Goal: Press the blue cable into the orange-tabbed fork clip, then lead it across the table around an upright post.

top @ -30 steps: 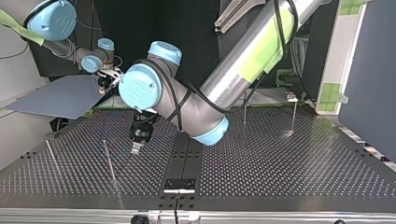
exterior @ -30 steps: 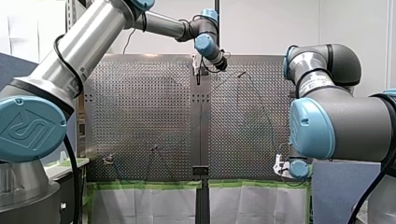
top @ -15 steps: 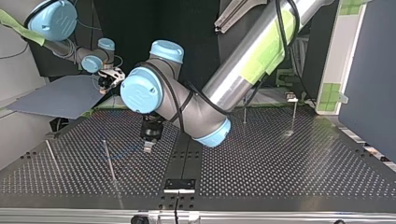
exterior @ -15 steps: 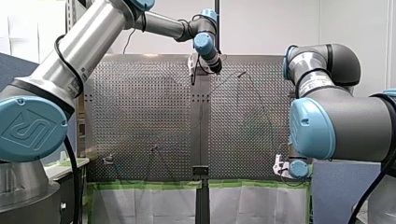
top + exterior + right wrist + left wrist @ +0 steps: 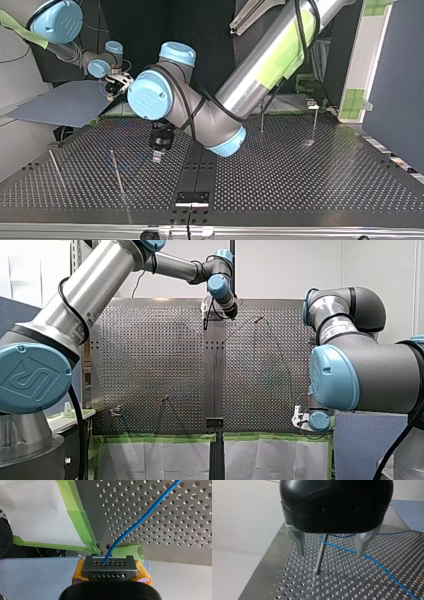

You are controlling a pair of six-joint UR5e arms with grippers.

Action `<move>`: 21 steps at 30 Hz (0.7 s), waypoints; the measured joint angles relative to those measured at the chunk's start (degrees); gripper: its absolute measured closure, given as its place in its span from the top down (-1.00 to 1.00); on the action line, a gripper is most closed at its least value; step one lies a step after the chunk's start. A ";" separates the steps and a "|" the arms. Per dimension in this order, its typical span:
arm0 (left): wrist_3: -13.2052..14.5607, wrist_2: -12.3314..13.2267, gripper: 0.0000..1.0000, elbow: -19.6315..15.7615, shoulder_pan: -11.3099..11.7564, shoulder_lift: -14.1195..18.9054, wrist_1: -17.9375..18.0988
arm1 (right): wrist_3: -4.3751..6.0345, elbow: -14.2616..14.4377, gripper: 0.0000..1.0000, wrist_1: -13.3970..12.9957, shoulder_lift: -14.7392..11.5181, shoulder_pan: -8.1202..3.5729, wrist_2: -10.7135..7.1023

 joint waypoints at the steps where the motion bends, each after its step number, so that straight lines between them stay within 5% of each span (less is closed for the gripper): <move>1: 0.48 0.03 0.99 0.00 -0.07 0.01 0.18 | -0.01 0.00 -1.00 -0.02 0.00 0.00 0.00; 7: 2.62 1.08 0.99 0.00 -0.58 0.00 2.19 | -0.06 0.00 -1.00 -0.09 0.01 0.01 0.00; 21: 2.65 5.64 0.99 -0.01 -0.92 0.04 4.01 | 0.00 -0.06 -1.00 -0.07 0.04 -0.10 -0.07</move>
